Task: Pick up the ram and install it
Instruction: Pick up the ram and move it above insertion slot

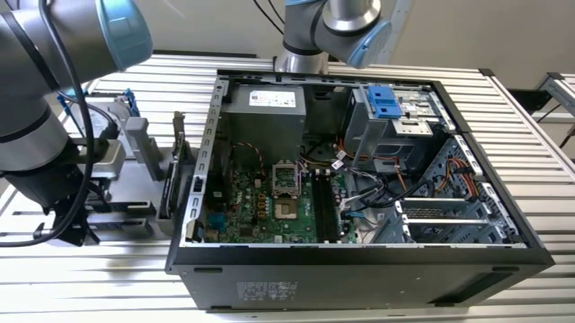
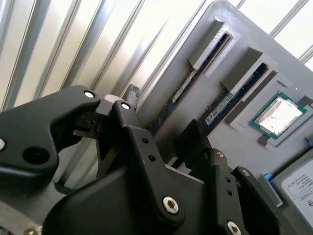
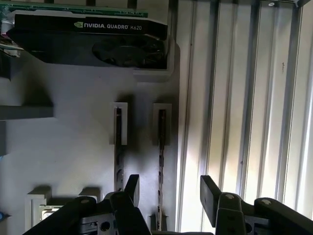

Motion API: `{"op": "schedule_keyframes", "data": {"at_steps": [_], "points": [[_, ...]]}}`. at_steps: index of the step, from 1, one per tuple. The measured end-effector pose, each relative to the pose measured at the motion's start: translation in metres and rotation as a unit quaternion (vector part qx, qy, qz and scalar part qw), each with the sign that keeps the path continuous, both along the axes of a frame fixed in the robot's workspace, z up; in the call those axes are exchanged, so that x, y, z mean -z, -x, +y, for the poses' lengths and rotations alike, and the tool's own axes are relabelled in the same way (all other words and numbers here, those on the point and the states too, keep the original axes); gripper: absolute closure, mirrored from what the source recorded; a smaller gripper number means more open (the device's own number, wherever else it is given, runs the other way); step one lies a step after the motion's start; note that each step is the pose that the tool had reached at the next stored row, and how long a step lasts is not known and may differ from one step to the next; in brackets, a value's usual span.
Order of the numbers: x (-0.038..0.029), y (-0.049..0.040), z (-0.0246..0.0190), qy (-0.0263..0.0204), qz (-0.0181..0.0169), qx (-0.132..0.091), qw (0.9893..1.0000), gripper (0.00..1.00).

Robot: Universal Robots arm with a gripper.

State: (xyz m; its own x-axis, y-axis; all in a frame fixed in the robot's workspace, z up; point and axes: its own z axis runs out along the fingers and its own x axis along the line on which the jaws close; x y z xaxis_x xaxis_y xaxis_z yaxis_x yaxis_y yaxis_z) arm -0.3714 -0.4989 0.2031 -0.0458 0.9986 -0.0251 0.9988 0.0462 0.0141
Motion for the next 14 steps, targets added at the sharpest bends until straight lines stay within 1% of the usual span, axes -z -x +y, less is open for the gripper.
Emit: {"op": "schedule_keyframes", "data": {"at_steps": [10, 14], "points": [[0.0098, -0.0005, 0.0007, 0.0000, 0.0002, 0.000, 1.0000, 0.00], [0.0106, -0.0005, 0.0007, 0.0000, 0.0002, 0.000, 1.0000, 0.00]]}}
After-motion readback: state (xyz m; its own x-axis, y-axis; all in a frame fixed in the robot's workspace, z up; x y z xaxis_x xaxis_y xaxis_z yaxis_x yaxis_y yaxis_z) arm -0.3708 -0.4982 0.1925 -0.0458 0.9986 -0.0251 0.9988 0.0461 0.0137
